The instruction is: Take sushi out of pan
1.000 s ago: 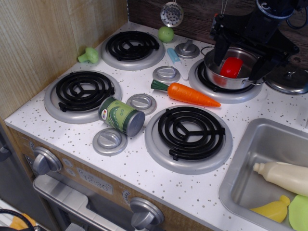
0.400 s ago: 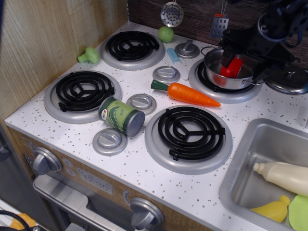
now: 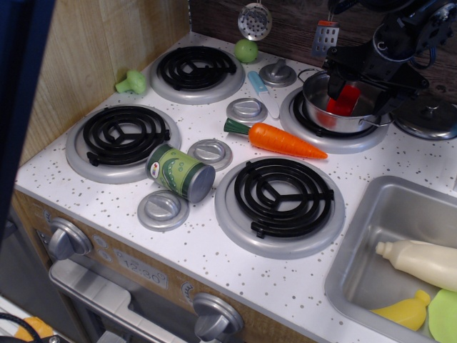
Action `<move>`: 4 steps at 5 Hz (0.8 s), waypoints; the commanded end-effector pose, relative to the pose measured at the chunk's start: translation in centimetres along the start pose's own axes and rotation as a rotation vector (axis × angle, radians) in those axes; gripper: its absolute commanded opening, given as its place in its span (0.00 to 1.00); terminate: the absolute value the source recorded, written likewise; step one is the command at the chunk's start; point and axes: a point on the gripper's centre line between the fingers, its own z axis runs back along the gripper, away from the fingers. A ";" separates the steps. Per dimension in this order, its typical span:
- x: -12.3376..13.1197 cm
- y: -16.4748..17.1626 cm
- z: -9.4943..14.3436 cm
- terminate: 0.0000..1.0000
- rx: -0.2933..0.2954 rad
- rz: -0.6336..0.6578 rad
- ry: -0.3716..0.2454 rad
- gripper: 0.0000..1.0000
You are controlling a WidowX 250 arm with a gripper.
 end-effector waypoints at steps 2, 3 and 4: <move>2.5 1.7 -0.7 0.00 -0.039 -0.039 -0.072 1.00; 2.5 2.1 -1.8 0.00 -0.061 -0.050 -0.073 1.00; 2.5 2.2 -2.3 0.00 -0.064 -0.040 -0.070 1.00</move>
